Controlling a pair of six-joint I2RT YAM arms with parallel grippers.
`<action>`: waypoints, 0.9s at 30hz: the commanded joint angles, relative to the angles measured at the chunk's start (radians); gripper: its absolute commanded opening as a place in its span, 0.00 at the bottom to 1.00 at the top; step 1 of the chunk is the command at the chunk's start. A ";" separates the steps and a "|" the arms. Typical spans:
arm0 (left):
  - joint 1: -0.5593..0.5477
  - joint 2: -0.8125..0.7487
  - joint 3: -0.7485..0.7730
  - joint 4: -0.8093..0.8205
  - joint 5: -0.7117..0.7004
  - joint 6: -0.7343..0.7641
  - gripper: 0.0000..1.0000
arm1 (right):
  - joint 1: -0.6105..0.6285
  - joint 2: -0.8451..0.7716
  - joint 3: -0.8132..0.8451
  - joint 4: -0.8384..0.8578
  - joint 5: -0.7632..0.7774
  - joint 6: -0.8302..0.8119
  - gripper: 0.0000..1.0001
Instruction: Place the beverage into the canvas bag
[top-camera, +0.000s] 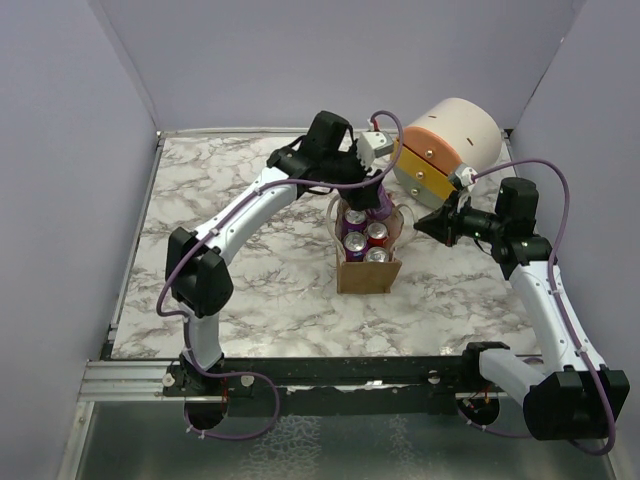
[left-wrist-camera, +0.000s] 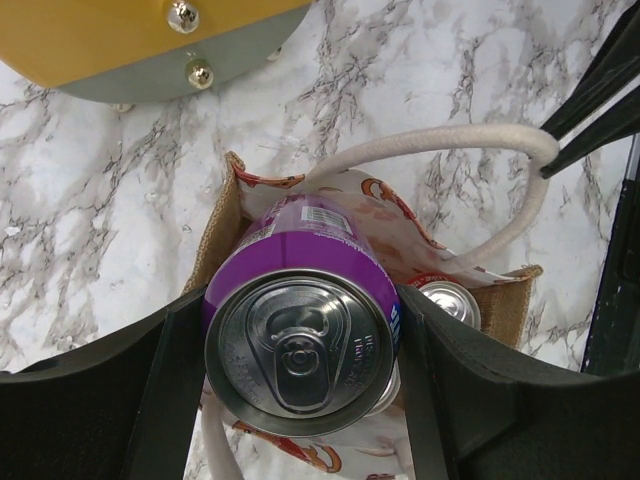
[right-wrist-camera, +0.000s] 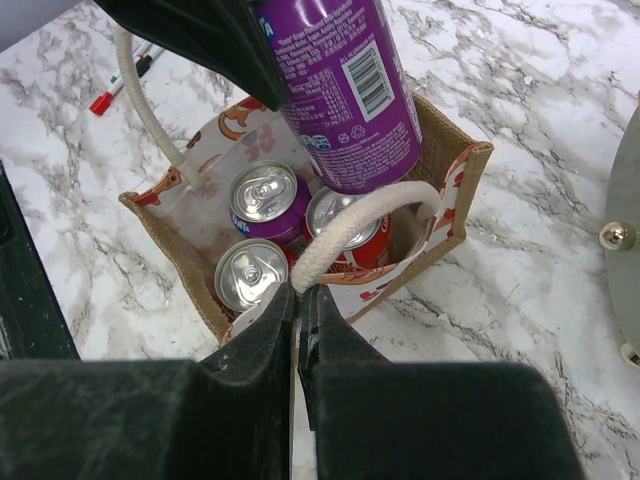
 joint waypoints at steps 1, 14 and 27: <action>-0.007 0.007 0.015 0.117 0.001 0.003 0.00 | 0.003 -0.013 -0.004 0.026 0.035 0.007 0.01; -0.016 0.090 0.063 0.123 -0.022 -0.002 0.00 | 0.003 -0.018 -0.016 0.030 0.038 -0.003 0.01; -0.018 0.129 0.105 0.124 -0.055 -0.002 0.00 | 0.003 -0.022 -0.022 0.026 0.031 -0.009 0.01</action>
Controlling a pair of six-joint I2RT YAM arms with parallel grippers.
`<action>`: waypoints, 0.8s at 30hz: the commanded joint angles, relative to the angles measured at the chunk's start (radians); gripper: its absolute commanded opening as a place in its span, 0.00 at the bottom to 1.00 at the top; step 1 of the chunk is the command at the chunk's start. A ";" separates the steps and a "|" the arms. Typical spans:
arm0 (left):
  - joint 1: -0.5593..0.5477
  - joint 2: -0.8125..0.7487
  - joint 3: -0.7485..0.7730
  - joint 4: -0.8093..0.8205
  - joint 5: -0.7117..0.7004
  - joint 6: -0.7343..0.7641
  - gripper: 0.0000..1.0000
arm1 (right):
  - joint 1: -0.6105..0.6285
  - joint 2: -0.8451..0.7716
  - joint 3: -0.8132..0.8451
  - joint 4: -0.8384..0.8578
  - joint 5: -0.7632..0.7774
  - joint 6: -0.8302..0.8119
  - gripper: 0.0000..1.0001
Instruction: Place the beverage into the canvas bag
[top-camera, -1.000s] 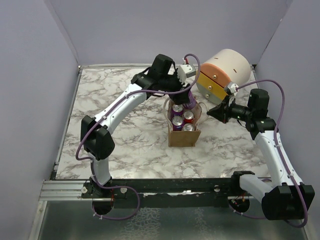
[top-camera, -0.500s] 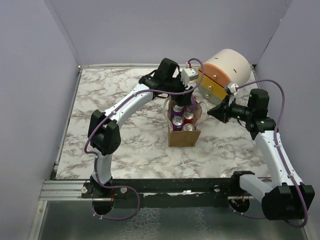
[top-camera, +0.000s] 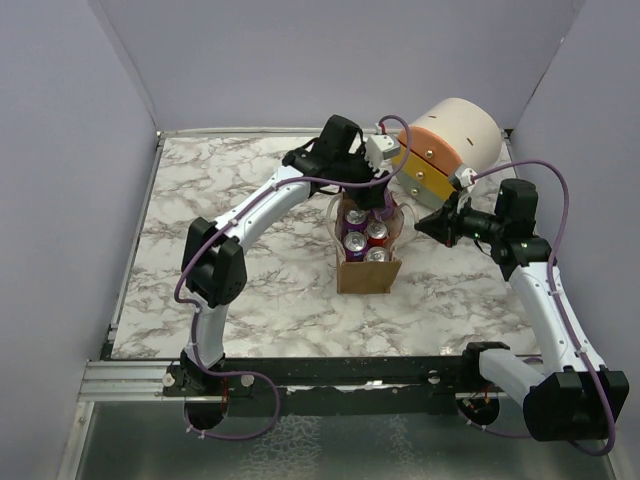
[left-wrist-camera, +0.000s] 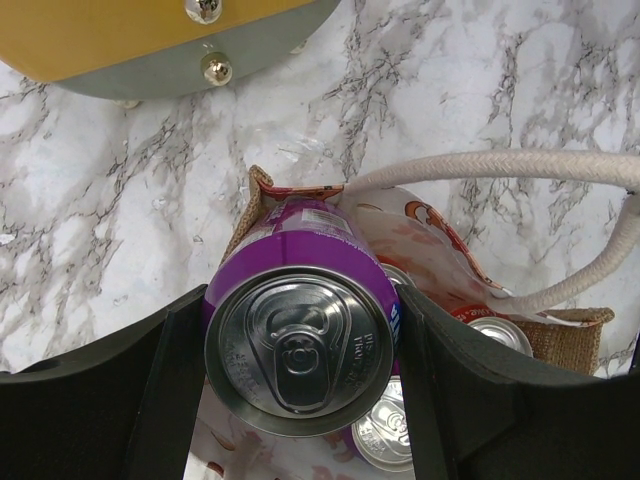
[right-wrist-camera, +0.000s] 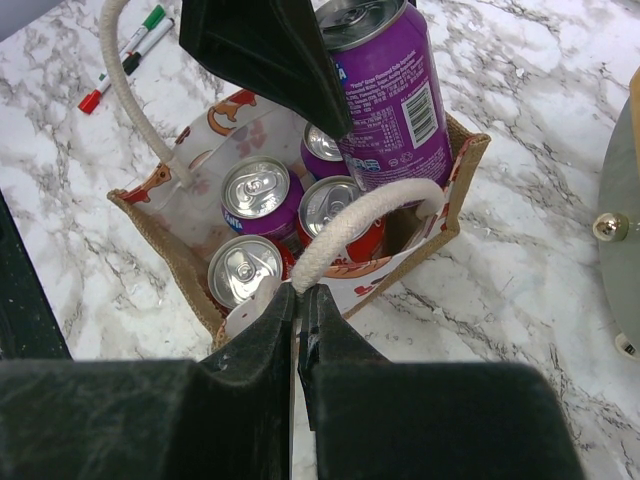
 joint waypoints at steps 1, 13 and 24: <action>-0.011 0.002 0.054 0.080 -0.025 0.009 0.00 | 0.003 -0.018 -0.013 0.023 0.008 -0.008 0.01; -0.027 0.032 0.073 0.018 -0.049 0.095 0.00 | 0.003 -0.024 -0.014 0.022 0.005 -0.006 0.01; -0.039 0.038 0.076 -0.029 -0.007 0.230 0.00 | 0.003 -0.025 -0.017 0.025 0.008 -0.006 0.01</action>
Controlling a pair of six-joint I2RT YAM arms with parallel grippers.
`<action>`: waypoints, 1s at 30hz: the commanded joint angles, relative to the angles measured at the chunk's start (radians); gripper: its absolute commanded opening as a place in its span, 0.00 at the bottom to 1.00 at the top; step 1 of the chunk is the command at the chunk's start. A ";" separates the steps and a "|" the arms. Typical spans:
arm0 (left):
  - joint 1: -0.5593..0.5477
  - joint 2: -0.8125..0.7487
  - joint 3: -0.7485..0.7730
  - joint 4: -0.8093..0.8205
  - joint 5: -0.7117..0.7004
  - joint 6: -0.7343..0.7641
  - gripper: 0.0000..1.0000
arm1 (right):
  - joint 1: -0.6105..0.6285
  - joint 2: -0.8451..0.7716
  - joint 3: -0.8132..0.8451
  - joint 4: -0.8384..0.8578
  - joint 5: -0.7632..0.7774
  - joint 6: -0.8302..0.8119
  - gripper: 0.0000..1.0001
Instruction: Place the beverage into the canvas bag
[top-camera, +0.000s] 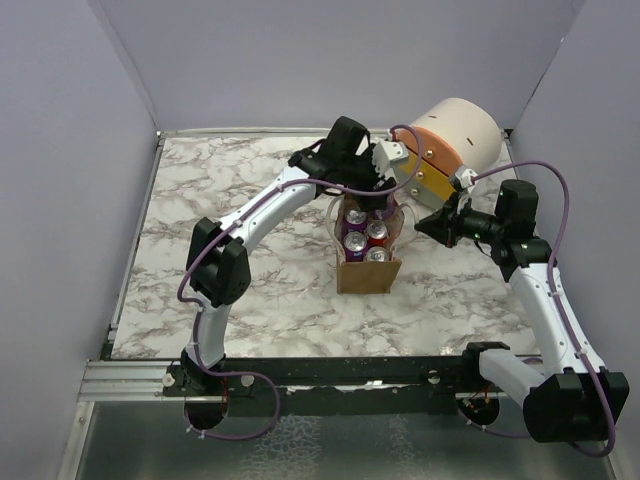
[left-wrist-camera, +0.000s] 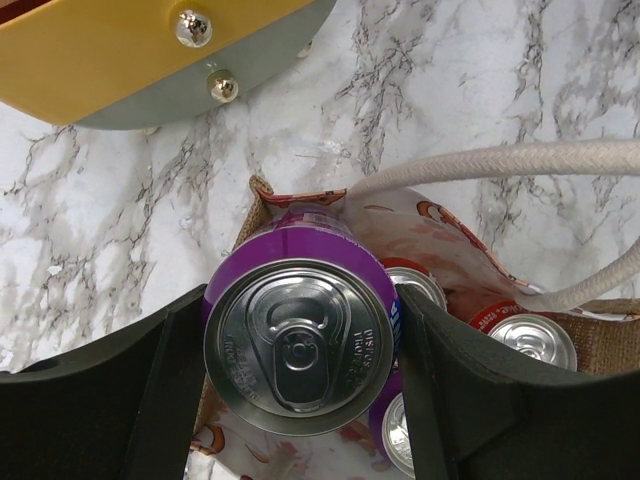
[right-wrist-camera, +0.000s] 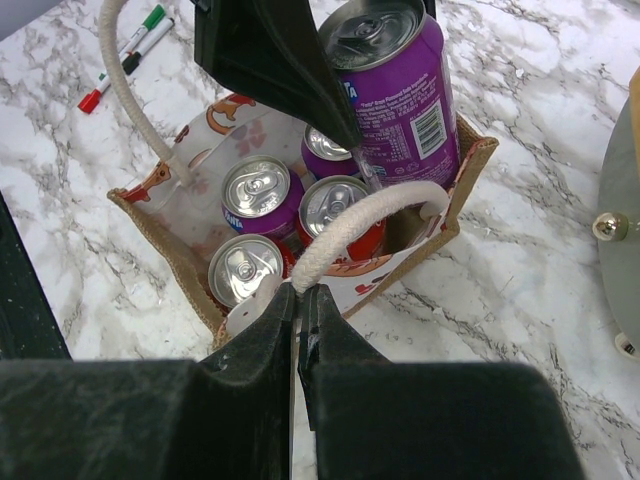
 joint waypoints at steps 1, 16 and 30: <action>-0.011 0.013 0.040 -0.015 0.040 0.114 0.00 | 0.003 -0.018 -0.012 0.023 0.008 -0.006 0.01; -0.015 0.070 0.109 -0.080 0.014 0.166 0.00 | 0.003 -0.015 -0.015 0.028 0.003 0.000 0.01; -0.024 0.162 0.193 -0.116 -0.055 0.159 0.07 | 0.002 -0.024 -0.020 0.029 0.005 -0.001 0.01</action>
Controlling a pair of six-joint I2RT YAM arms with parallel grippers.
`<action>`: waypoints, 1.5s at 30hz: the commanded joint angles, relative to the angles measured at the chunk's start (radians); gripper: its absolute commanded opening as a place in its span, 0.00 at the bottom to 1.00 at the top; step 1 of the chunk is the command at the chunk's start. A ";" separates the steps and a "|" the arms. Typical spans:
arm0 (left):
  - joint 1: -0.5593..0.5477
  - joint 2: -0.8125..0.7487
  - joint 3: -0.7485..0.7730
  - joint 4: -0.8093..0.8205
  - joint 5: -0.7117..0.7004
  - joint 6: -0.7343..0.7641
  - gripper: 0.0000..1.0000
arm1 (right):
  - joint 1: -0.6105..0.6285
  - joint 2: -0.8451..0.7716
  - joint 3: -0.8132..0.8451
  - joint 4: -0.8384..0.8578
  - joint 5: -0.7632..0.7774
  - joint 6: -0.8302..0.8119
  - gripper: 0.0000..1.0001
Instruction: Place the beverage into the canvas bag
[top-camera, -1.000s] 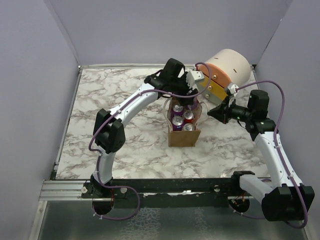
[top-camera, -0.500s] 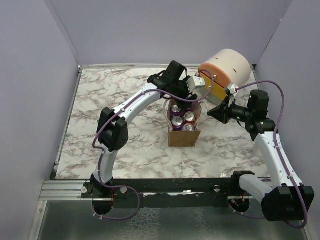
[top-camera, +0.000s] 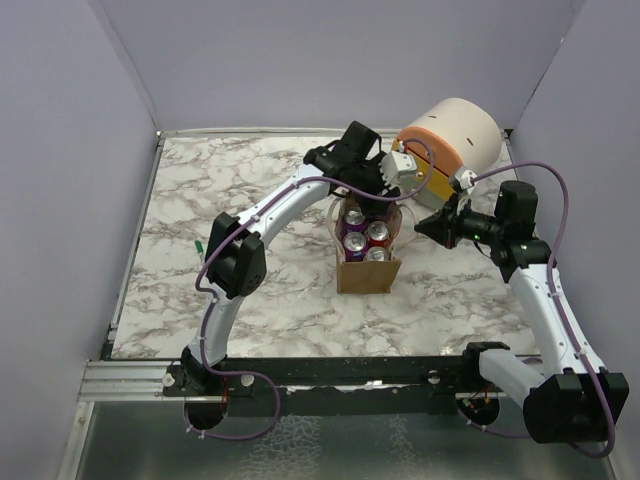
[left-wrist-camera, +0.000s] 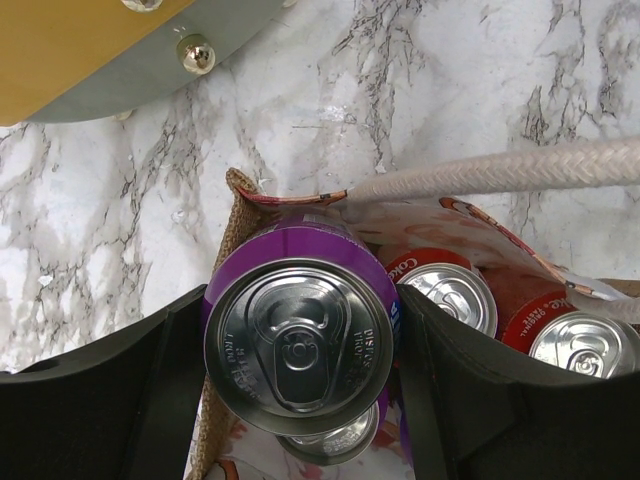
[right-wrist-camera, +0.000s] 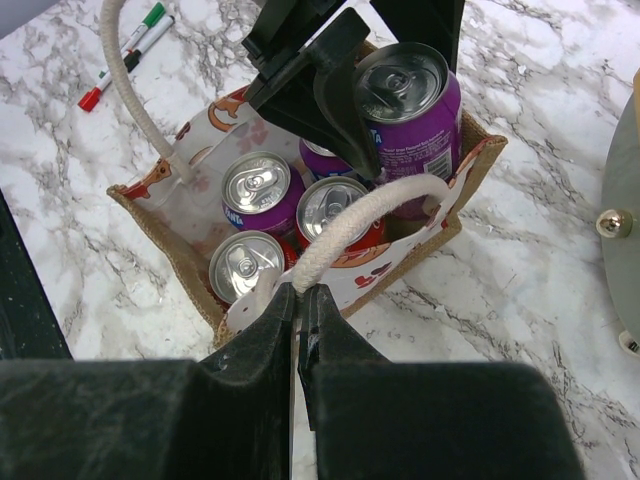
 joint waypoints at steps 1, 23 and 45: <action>-0.008 0.029 0.044 0.026 -0.035 0.002 0.08 | 0.003 -0.022 -0.013 0.028 0.005 -0.002 0.01; -0.023 -0.075 0.002 -0.017 0.083 0.210 0.00 | 0.001 -0.020 -0.018 0.036 0.002 0.005 0.01; -0.034 0.011 0.037 -0.050 0.007 0.301 0.02 | -0.001 -0.030 -0.018 0.032 0.002 0.006 0.01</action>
